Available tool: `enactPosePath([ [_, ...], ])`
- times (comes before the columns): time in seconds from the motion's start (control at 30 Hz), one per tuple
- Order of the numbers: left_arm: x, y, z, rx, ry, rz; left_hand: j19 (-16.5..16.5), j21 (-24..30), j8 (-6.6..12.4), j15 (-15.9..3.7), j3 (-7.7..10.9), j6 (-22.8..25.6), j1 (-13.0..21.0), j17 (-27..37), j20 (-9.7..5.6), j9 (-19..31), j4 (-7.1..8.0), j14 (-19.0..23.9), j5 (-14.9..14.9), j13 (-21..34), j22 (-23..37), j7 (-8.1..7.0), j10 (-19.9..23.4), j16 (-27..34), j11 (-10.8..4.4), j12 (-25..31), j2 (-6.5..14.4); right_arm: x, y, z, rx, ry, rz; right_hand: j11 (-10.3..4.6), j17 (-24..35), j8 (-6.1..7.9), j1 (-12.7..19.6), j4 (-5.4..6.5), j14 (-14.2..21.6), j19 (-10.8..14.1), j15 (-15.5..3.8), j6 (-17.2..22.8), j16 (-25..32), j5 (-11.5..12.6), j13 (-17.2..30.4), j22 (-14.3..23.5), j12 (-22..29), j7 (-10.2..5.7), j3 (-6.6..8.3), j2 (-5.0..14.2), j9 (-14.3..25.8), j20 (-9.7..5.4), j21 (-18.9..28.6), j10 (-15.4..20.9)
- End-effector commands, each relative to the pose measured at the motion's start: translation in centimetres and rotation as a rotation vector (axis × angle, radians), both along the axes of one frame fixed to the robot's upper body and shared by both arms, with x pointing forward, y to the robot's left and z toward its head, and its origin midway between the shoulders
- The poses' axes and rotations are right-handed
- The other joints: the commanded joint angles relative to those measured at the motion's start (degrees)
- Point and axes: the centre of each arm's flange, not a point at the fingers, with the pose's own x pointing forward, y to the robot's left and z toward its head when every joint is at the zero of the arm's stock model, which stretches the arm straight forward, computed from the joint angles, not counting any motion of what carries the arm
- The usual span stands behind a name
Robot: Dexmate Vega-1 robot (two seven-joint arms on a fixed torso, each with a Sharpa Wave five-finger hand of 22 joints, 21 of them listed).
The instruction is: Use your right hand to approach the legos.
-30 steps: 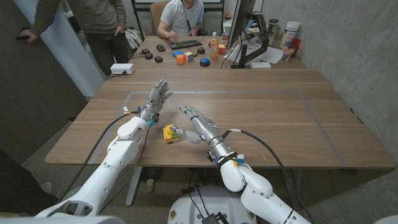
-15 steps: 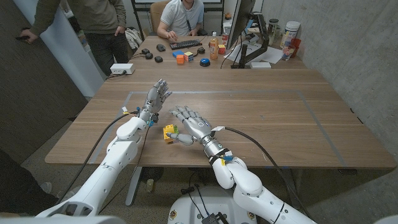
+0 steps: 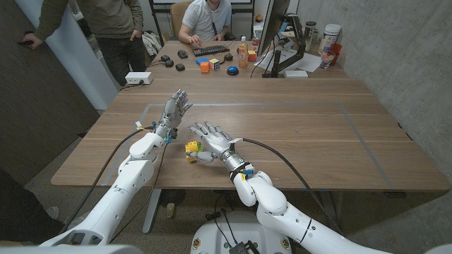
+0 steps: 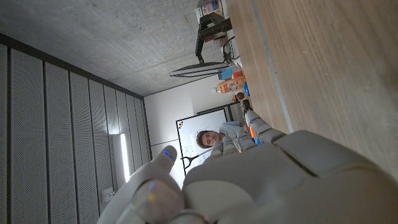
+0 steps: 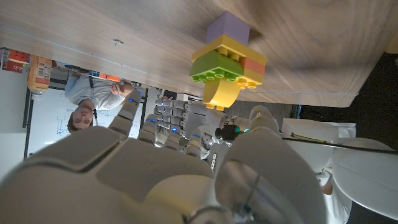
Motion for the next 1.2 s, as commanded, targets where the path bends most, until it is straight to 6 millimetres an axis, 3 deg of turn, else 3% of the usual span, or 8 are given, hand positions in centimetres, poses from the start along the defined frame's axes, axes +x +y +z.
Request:
enactPosePath([
  [0.03,0.11,0.30,0.05,-0.004,0.001,0.001,0.3,-0.1,0.33,0.29,0.10,-3.8,0.0,0.1,-1.90,0.2,-0.04,-1.2,0.4,0.2,0.2,0.22,-3.7,0.2,-0.06,0.4,6.8,-1.13,1.78,-1.26,-0.105,0.072,0.065,-0.13,0.0,0.34,0.1,-0.18,1.2,1.4,-0.23,-0.4,0.7,0.5,0.1,0.2,0.6,-0.11,-0.46,-0.11,0.1,0.03,-0.1,0.9],
  [0.17,0.23,0.28,-0.10,-0.005,0.005,0.000,0.3,-0.2,0.33,0.27,0.09,-3.7,0.0,0.1,-1.91,0.2,-0.04,-1.1,0.4,0.2,0.2,0.28,-3.7,0.2,0.00,0.4,6.8,-1.39,2.05,-1.44,-0.116,0.073,0.081,-0.31,0.0,0.20,0.4,-0.28,1.5,1.9,-0.48,-0.9,0.7,0.6,0.1,0.2,0.7,-0.07,-0.48,-0.07,0.1,0.02,-0.1,1.1],
  [0.2,0.26,0.29,-0.13,-0.004,0.006,0.001,0.3,-0.2,0.33,0.27,0.09,-3.7,0.0,0.1,-1.92,0.2,-0.04,-1.1,0.4,0.2,0.2,0.25,-3.7,0.2,0.00,0.4,6.8,-1.44,2.09,-1.46,-0.121,0.064,0.082,0.16,0.0,-0.09,0.9,-0.52,1.5,2.7,-0.41,-2.0,0.5,0.8,0.1,0.2,0.6,-0.07,-0.49,-0.09,0.0,0.02,-0.1,0.8],
  [0.23,0.28,0.31,-0.17,-0.003,0.007,0.001,0.3,-0.2,0.33,0.28,0.09,-3.7,0.0,0.1,-1.92,0.2,-0.04,-1.1,0.4,0.2,0.2,0.27,-3.7,0.2,0.03,0.4,6.8,-1.47,2.12,-1.44,-0.124,0.066,0.093,-0.32,0.0,-0.40,1.5,-0.79,0.9,3.5,-0.25,-3.4,0.1,1.1,0.1,0.2,0.2,-0.04,-0.53,-0.18,0.0,0.05,-0.3,-0.2],
  [0.3,0.32,0.37,-0.23,-0.005,0.009,0.002,0.3,-0.3,0.33,0.28,0.09,-3.7,0.0,0.1,-1.91,0.2,-0.04,-1.1,0.4,0.2,0.2,0.30,-3.7,0.2,0.04,0.4,6.8,-1.62,2.11,-1.43,-0.117,0.053,0.111,-0.74,0.0,-0.84,3.4,-1.58,-1.1,5.7,0.08,-9.0,-0.5,1.8,0.2,0.1,-0.9,-0.05,-0.91,-0.51,0.1,0.12,-1.2,-5.0],
  [0.37,0.35,0.40,-0.30,-0.008,0.009,0.002,0.4,-0.3,0.33,0.30,0.09,-3.7,0.0,0.1,-1.87,0.2,-0.04,-1.1,0.4,0.2,0.2,0.31,-3.7,0.2,0.03,0.4,6.8,-1.73,2.15,-1.37,-0.117,0.056,0.116,0.95,0.2,-0.79,3.8,-1.34,-6.7,6.1,1.23,-18.2,-0.9,2.5,0.5,0.0,-1.3,-0.06,-2.65,-1.52,0.4,0.20,-4.0,-11.8],
  [0.73,0.35,0.31,-0.26,-0.002,0.005,-0.002,0.5,-0.5,0.34,0.31,0.08,-3.7,0.0,0.1,-1.86,0.2,-0.04,-1.1,0.4,0.2,0.2,0.38,-3.6,0.2,0.03,0.4,6.8,-1.41,2.19,-1.21,-0.110,0.050,0.124,-0.68,0.1,2.35,3.4,-0.67,-4.6,6.2,-0.11,-11.3,0.2,2.8,0.5,0.1,0.9,0.14,-3.84,-1.31,0.6,0.16,-6.2,-8.0],
  [1.2,0.78,0.23,-0.20,0.003,0.008,-0.008,0.6,-0.7,0.35,0.36,0.05,-3.6,0.0,0.1,-1.78,0.2,-0.03,-1.1,0.4,0.2,0.2,0.40,-3.5,0.2,0.06,0.4,6.8,-1.07,2.07,-1.00,-0.094,0.036,0.115,-1.89,0.0,3.03,4.1,-0.62,-2.7,7.1,-1.23,-8.7,0.6,3.1,0.4,0.2,1.8,-0.08,-3.94,-0.53,0.5,0.12,-6.9,-5.7],
])
